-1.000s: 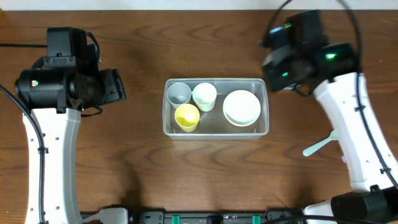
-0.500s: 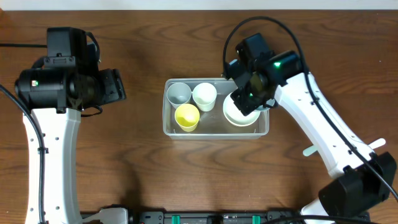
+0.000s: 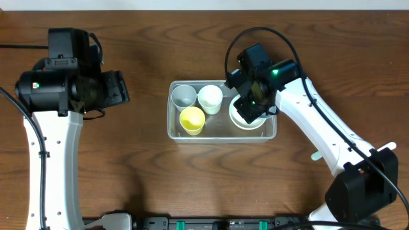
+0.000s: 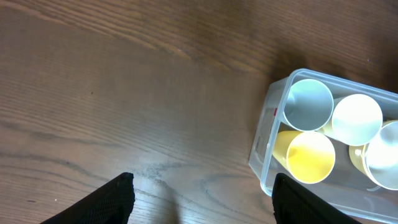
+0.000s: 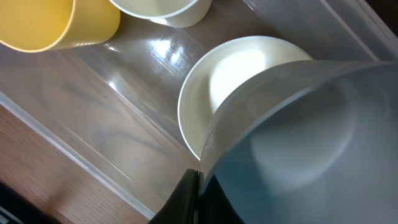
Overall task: Pack container
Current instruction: 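Stack the light-blue bowl onto the white bowl and release, then lower the right gripper to the mint-green spoon and grasp it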
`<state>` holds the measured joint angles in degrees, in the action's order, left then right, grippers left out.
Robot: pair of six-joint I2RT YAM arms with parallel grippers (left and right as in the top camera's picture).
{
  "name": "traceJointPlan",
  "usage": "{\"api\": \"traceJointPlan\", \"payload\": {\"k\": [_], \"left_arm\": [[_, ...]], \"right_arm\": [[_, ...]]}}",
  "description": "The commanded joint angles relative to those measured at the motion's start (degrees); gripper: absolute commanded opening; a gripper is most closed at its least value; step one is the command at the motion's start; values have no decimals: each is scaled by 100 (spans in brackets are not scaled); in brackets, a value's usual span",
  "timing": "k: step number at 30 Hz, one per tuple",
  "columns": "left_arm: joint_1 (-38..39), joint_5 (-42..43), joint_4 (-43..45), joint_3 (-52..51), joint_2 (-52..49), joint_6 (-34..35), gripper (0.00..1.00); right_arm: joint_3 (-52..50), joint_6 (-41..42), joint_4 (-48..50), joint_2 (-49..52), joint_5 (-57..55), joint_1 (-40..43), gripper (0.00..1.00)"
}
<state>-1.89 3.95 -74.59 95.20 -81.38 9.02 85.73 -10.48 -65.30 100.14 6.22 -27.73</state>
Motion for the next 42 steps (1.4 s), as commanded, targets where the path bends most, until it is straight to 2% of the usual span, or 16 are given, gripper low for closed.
{"api": "traceJointPlan", "payload": {"k": [1, 2, 3, 5, 12, 15, 17, 22, 26, 29, 30, 36, 42], "left_arm": [[-28, -4, -20, -48, -39, 11, 71], [-28, -4, -20, -48, -39, 11, 71], [-28, -4, -20, -48, -39, 11, 71], [-28, -4, -20, -48, -39, 9, 71], [-28, -4, -20, -48, -39, 11, 71], [-31, -4, -20, -48, -39, 11, 71], [-28, -4, -20, -48, -39, 11, 71], [-28, -4, -22, -48, -39, 9, 71], [-28, -4, -50, -48, -39, 11, 71], [-28, -4, -81, -48, -39, 11, 71], [-28, -4, -90, -48, -39, 11, 71], [-28, -4, -105, -48, -39, 11, 71], [-28, -4, -105, -48, -39, 11, 71]], "right_arm": [[-20, -98, 20, 28, 9, -48, 24], [-20, -98, 24, 28, 9, -46, 44], [-20, -98, 35, 28, 7, -46, 50], [-20, -98, 59, 26, 7, -46, 53], [-20, -96, 107, 28, 4, -42, 53], [-20, 26, 243, 26, -50, -42, 48], [-11, 647, 420, 4, -448, -37, 48], [201, 2833, 481, -374, -2094, 188, 56], [236, 4148, 330, -981, -2232, 846, 68], [234, 4911, 107, -1327, -2227, 1521, 93], [234, 5021, 28, -1394, -2227, 1766, 98], [87, 5047, -313, -1357, -1788, 3143, 99], [-706, 5047, -146, -1036, -892, 4382, 99]]}}
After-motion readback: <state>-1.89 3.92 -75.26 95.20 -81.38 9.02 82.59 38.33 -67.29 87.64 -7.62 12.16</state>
